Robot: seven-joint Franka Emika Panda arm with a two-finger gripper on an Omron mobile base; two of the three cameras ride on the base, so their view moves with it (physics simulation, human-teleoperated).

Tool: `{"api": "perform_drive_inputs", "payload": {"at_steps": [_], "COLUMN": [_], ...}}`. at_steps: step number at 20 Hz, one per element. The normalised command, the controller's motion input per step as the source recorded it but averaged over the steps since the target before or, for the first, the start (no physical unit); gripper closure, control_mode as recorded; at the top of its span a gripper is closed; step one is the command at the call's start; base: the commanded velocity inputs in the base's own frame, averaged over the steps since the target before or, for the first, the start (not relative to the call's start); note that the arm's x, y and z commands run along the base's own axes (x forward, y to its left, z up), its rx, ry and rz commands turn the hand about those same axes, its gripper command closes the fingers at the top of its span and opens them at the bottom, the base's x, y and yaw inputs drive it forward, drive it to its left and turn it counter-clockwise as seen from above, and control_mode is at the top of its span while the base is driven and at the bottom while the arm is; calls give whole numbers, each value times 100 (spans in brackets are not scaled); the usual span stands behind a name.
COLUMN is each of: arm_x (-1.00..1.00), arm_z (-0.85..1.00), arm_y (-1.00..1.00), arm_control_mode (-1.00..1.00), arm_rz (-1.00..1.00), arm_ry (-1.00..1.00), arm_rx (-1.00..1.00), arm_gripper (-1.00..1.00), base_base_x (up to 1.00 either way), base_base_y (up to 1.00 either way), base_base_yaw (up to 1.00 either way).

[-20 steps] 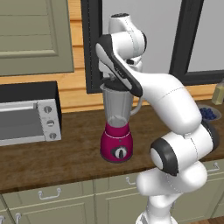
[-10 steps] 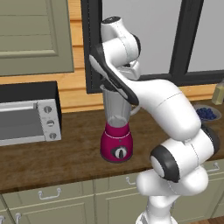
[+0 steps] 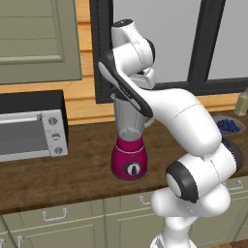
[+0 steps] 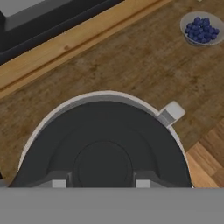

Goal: Close the lid blender by securely placing the lid on top.

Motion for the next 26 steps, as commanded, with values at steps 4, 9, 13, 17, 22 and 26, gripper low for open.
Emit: {"api": "perform_drive_inputs", "payload": {"at_steps": [4, 9, 13, 17, 22, 26], "arm_x": [-7, -15, 2, 24, 9, 2], "arm_z": [0, 0, -1, 0, 0, 0], "arm_y": [0, 0, 0, 0, 0, 1], "arm_control_mode": [-100, -100, -100, -100, -100, -100], "arm_rz": [0, 0, 0, -4, -2, 0], "arm_ry": [-15, -14, -10, -13, -4, 0], "arm_rx": [0, 0, 0, 0, 0, 0], "arm_gripper": [100, 100, 100, 100, 100, 100], "base_base_x": [0, 0, 0, 0, 0, 0], "base_base_y": [0, 0, 0, 0, 0, 0], "base_base_yaw": [0, 0, 0, 0, 0, 0]}}
